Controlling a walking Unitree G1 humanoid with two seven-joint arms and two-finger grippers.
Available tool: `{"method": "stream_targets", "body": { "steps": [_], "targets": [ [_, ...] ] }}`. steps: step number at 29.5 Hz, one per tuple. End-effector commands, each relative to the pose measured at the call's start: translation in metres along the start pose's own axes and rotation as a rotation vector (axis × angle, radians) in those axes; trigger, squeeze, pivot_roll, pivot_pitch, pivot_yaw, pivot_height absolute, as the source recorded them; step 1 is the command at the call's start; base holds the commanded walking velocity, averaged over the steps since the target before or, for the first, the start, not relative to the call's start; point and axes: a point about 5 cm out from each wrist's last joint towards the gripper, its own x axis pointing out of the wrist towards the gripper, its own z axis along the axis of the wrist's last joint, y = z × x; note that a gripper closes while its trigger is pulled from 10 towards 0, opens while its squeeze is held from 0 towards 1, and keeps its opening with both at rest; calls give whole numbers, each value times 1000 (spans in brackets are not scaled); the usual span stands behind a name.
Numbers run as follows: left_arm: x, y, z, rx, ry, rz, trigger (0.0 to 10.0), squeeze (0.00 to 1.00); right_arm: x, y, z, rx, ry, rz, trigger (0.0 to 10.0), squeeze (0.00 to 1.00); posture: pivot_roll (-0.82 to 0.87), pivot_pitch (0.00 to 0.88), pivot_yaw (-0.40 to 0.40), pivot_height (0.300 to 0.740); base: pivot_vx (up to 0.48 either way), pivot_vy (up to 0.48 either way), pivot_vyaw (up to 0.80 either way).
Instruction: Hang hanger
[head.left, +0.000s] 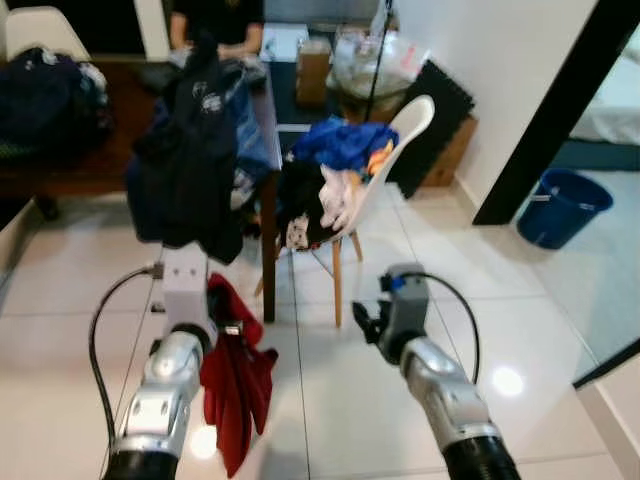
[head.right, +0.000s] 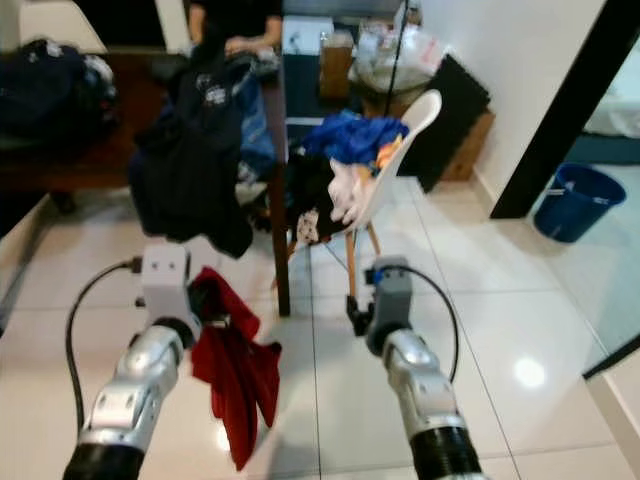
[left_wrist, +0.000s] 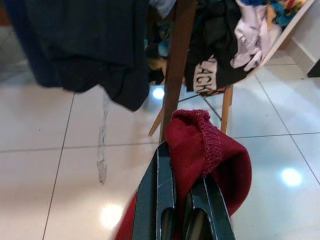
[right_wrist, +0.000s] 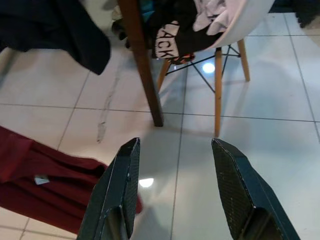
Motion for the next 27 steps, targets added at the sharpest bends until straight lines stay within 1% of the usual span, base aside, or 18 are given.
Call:
{"method": "stream_targets", "body": {
  "steps": [1,5,6,8,9,10,14,15,16,17,18,19,20,22,23,24,26,27],
  "targets": [
    [0,3,0,-7,-9,22,10000,0,-2,-5,-4,2,15,-18,10000,0,-16,88,-44,740,364,0,0],
    [2,13,6,-7,-27,61,10000,0,-1,-5,-3,-2,14,-18,10000,0,-19,87,-45,740,377,0,0],
    [6,23,25,17,-80,71,10000,0,-1,-5,-3,-2,14,-17,10000,0,-8,82,-50,740,382,0,0],
    [6,23,25,17,-80,71,10000,0,-1,-5,-3,-2,14,-17,10000,0,-8,82,-50,740,382,0,0],
    [8,26,34,26,-106,73,10000,0,-1,-5,-4,-1,14,-16,10000,0,0,81,-50,740,386,0,0],
    [8,26,34,26,-106,73,10000,0,-1,-5,-4,-1,14,-16,10000,0,0,81,-50,740,386,0,0],
    [15,46,92,67,-270,103,10000,0,1,-4,-4,-1,15,-13,10000,0,11,74,-52,740,382,0,0],
    [15,46,92,67,-270,103,10000,0,1,-4,-4,-1,15,-13,10000,0,11,74,-52,740,382,0,0],
    [15,50,105,70,-304,114,10000,0,1,-4,-4,-1,15,-12,10000,0,11,74,-52,740,382,0,0],
    [15,50,105,70,-304,114,10000,0,1,-4,-4,-1,15,-12,10000,0,11,74,-52,740,382,0,0],
    [15,59,139,77,-395,136,10000,0,1,-4,-4,-2,15,-10,10000,0,15,70,-53,740,382,0,0],
    [14,61,151,78,-427,141,10000,0,1,-3,-4,-2,16,-9,10000,0,18,69,-54,740,382,0,0],
    [14,61,151,78,-427,141,10000,0,1,-3,-4,-2,16,-9,10000,0,18,69,-54,740,382,0,0],
    [14,64,171,87,-475,140,10000,0,2,-3,-4,-1,16,-8,10000,0,21,70,-54,740,382,0,0],
    [14,64,171,87,-475,140,10000,0,2,-3,-4,-1,16,-8,10000,0,21,70,-54,740,382,0,0],
    [13,65,183,98,-507,133,10000,0,2,-3,-4,-1,16,-8,10000,0,22,69,-54,740,382,0,0],
    [13,65,183,98,-507,133,10000,0,2,-3,-4,-1,16,-8,10000,0,22,69,-54,740,382,0,0],
    [12,66,200,120,-549,124,10000,0,2,-3,-4,1,16,-8,10000,0,25,69,-54,740,386,0,0]
  ]
}}
